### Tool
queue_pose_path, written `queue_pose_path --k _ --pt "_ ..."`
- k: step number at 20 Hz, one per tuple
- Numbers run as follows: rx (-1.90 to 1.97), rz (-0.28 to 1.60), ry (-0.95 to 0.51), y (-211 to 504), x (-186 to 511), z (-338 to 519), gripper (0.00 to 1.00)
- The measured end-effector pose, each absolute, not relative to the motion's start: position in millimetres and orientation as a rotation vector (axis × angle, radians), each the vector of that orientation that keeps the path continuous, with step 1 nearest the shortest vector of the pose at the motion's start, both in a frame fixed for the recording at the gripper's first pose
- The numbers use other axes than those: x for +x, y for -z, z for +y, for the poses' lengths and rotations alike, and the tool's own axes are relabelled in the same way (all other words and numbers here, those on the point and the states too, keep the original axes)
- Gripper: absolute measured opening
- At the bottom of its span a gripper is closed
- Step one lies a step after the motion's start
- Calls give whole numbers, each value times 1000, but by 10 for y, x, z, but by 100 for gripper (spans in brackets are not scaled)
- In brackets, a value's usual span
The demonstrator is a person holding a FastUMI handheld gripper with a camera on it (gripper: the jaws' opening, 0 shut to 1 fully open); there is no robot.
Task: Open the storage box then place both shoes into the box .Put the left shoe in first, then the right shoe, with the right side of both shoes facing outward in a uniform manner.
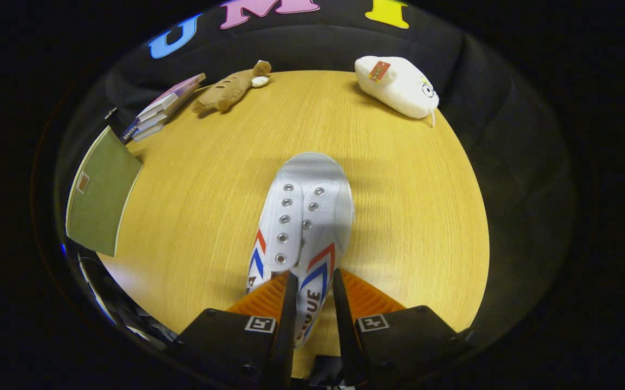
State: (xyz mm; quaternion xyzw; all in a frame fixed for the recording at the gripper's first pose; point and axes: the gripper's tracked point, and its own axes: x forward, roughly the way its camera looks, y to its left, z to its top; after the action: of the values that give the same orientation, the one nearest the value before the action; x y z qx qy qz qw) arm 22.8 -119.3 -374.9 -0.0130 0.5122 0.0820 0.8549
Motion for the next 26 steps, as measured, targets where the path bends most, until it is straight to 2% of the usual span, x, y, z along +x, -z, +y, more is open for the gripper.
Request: queue_pose_path --k 3,5,6,8,15,26 --pt "5 1089 -151 3744 232 -1229 33" --pt "54 1085 -97 3742 247 -1256 14" --pt "55 1085 -94 3749 246 -1277 9" --pt "69 1086 -81 3724 245 -1268 5" --pt "147 1052 -94 3211 151 -720 5" --pt "291 900 -232 1635 209 1203 5"
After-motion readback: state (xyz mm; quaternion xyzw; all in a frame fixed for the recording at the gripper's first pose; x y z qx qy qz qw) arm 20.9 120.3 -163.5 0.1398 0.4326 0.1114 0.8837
